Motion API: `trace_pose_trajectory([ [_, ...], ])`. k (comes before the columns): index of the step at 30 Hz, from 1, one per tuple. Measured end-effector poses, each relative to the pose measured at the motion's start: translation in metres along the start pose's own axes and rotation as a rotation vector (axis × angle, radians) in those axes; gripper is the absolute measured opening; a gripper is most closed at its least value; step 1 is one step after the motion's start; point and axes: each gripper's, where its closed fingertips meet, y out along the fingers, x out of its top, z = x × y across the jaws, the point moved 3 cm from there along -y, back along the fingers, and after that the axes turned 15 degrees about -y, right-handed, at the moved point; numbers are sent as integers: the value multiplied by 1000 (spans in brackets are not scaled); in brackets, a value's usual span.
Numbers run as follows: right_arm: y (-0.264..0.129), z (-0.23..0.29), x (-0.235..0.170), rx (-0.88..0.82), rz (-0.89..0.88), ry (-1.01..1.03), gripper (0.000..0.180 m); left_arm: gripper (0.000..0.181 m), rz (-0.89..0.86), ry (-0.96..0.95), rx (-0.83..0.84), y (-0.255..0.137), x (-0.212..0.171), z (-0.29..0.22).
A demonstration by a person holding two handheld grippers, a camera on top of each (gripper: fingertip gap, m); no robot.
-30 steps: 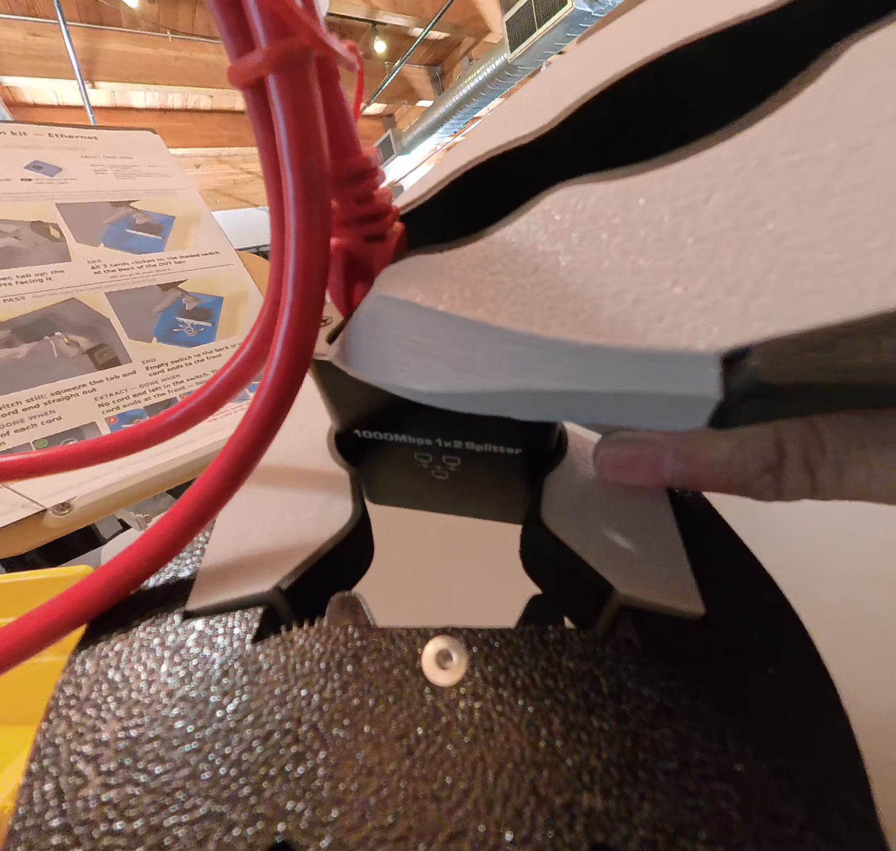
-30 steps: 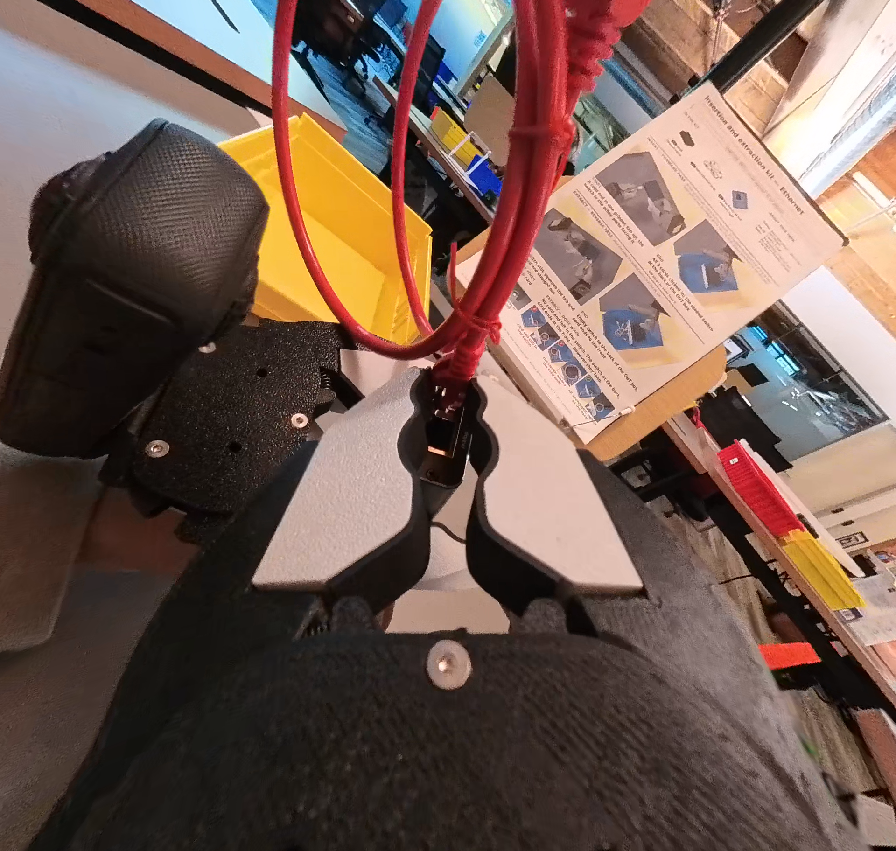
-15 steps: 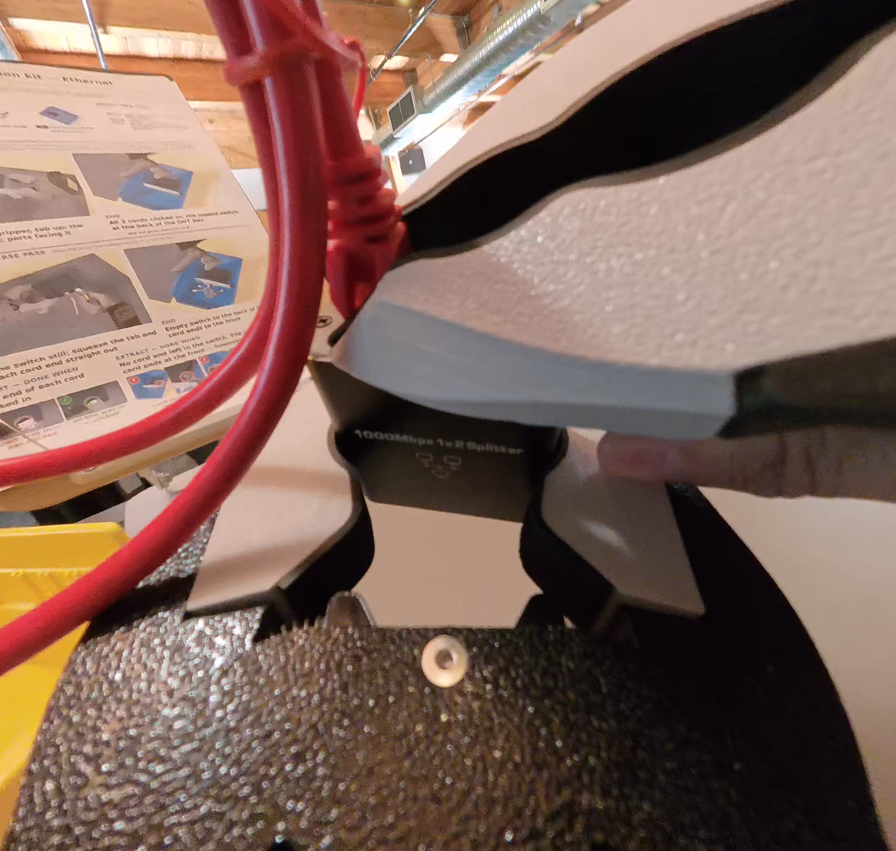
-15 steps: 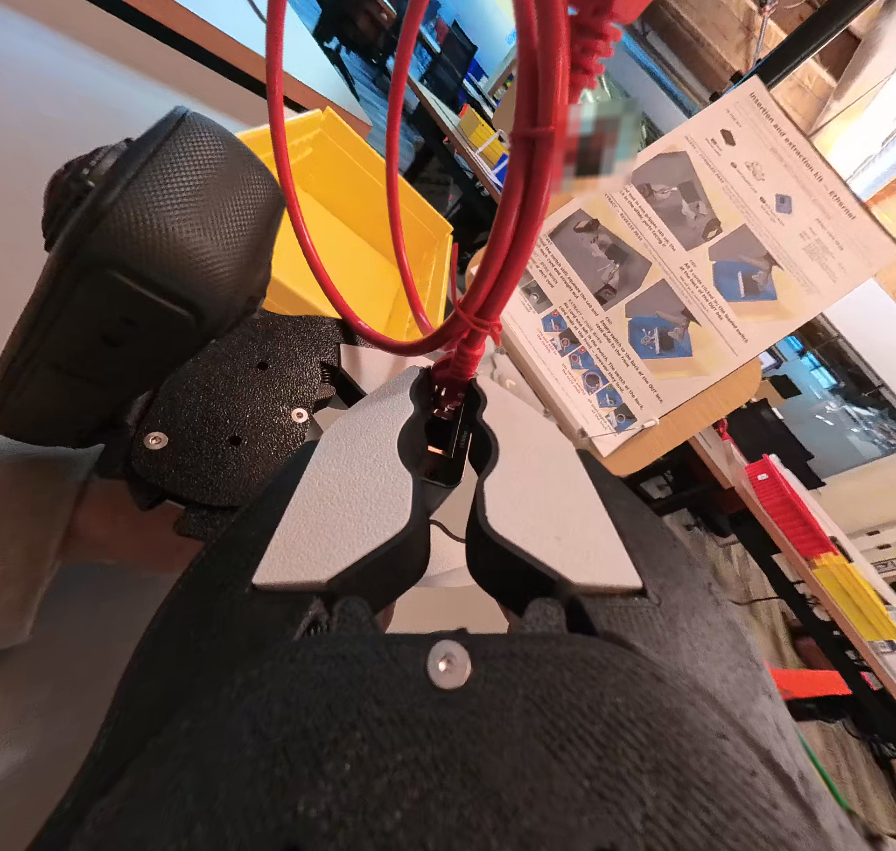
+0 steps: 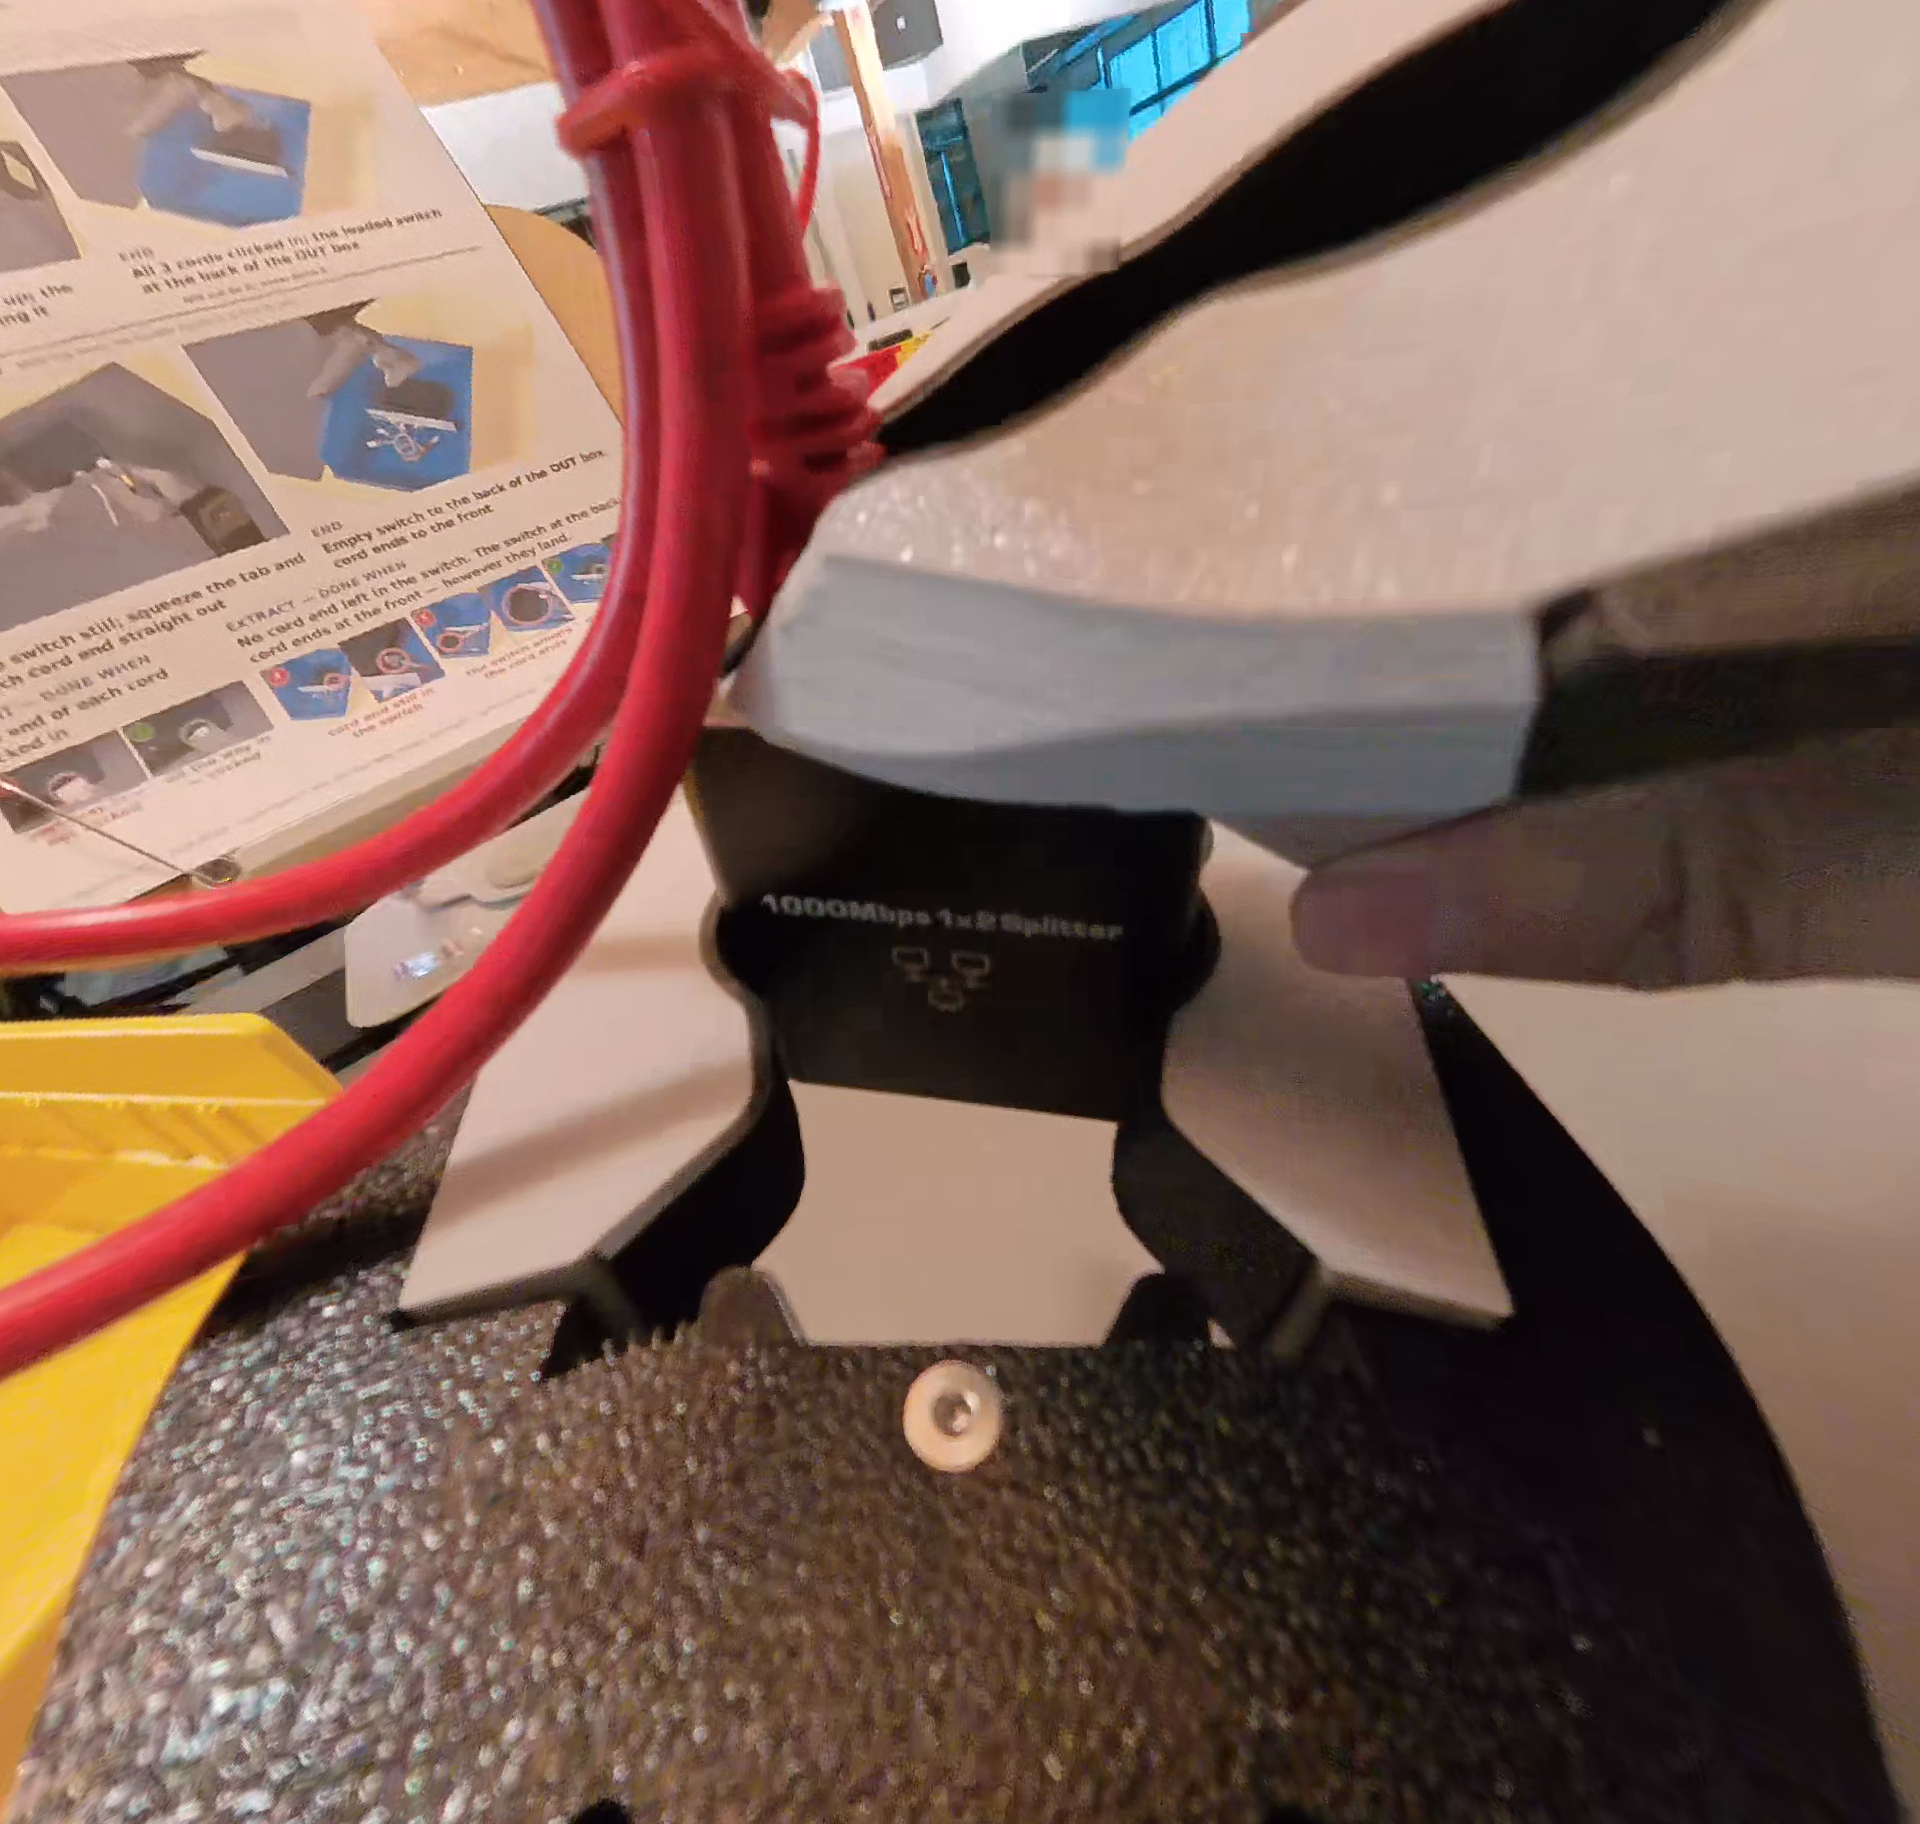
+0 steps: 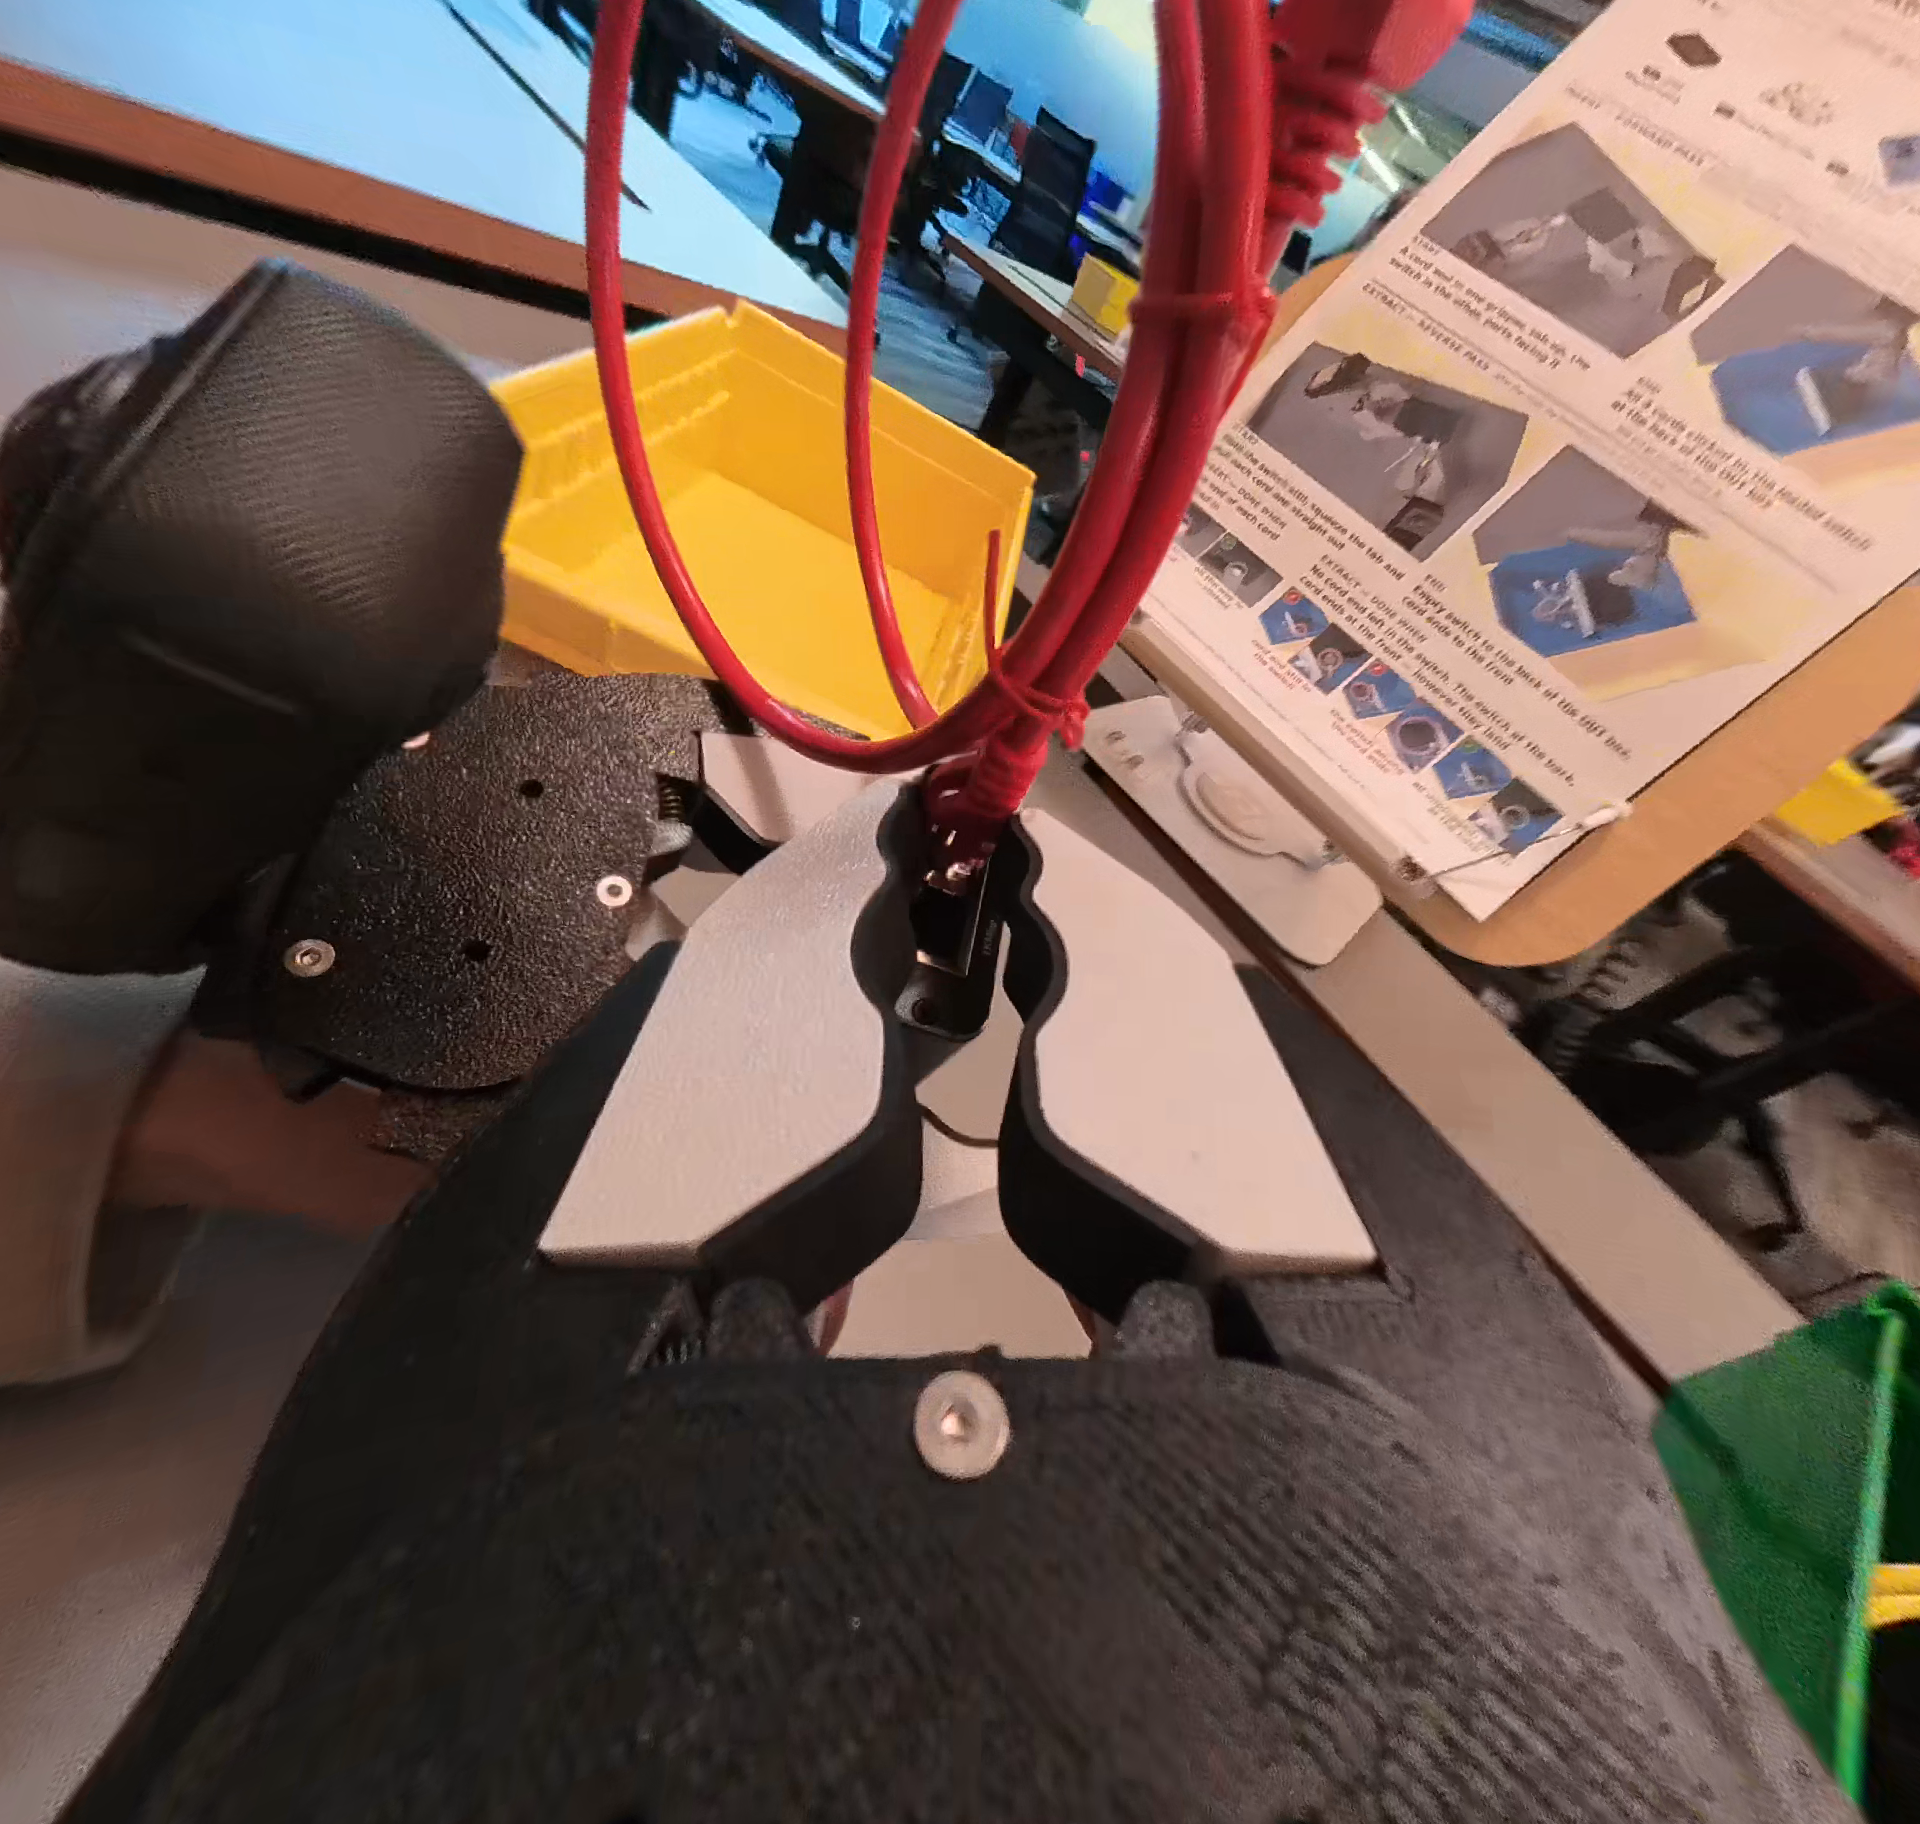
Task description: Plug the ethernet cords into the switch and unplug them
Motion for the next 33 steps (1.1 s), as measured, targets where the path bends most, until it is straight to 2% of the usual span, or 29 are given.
trace_pose_trajectory([
  [5, 3, -1, -1, 26, 45, -55, 15, 78, 24, -47, -4, 3, -2, 0],
  [9, 4, 0, -1, 45, 56, -69, 15, 79, 35, -11, 19, 2, -4, 4],
  [13, 0, -6, -5, 74, -44, 134, 15, 75, 30, 48, 10, 1, -1, 3],
  [19, 2, -1, -4, 61, 75, -75, 17, 79, 59, 35, 9, 3, -6, 4],
  [25, 3, -3, -2, 94, -57, 164, 15, 77, 33, 44, -26, -3, -1, 4],
  [33, 4, 3, 4, 108, -82, 240, 15, 80, -25, 104, -5, -7, 5, 5],
])
